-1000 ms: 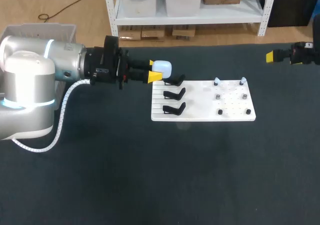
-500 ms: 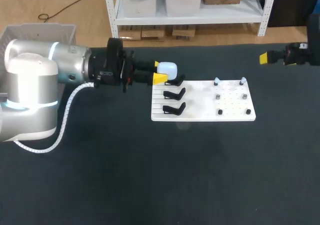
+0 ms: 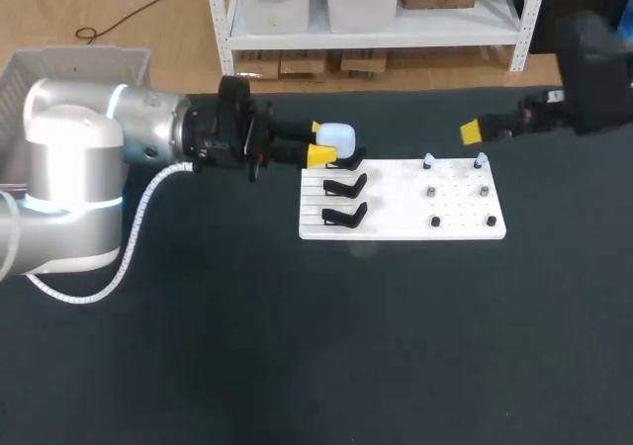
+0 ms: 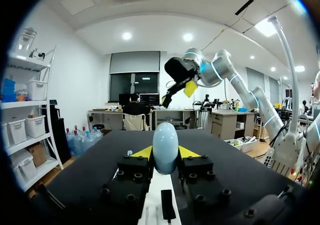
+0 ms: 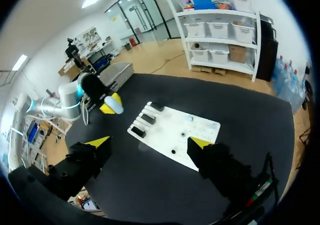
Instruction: Pick up each earbud case from the left stands, insert the matching earbuds, close the lid, and place the case in the box.
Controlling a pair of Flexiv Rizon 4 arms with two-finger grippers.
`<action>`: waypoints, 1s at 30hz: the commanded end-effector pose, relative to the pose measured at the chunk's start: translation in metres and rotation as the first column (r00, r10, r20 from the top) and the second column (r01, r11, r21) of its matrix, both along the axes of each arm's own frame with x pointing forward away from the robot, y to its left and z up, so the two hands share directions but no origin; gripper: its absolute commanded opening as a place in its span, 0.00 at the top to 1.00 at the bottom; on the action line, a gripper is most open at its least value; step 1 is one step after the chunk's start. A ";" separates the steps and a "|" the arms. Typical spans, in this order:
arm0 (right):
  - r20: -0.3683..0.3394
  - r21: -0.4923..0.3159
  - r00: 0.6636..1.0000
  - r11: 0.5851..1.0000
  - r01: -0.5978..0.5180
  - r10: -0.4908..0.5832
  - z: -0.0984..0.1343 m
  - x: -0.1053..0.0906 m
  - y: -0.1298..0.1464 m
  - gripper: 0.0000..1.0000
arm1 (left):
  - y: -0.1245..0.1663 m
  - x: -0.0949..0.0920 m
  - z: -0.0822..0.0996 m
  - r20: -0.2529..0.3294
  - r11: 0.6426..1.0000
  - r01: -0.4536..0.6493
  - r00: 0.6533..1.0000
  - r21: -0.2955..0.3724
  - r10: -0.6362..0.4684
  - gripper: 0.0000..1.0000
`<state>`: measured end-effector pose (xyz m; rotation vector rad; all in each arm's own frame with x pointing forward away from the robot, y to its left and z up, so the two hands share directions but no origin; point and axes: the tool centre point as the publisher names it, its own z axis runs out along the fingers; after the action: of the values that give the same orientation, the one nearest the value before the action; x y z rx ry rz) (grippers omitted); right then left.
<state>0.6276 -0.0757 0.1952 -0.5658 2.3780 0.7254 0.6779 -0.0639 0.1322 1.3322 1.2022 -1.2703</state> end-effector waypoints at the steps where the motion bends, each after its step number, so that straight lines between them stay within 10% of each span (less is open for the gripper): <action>1: 0.000 -0.040 1.000 0.999 -0.015 0.015 0.007 -0.006 0.024 0.00 | 0.001 0.002 -0.004 -0.004 1.000 -0.005 1.000 -0.005 0.005 1.00; 30: -0.040 -0.307 0.999 0.951 -0.036 0.025 -0.024 0.006 0.109 0.00 | 0.004 0.002 -0.006 -0.011 0.998 -0.055 0.998 -0.016 0.055 1.00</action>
<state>0.6289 0.0249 0.1740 -0.7436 2.5299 0.4470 0.6821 -0.0601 0.1260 1.2779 1.2243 -1.2533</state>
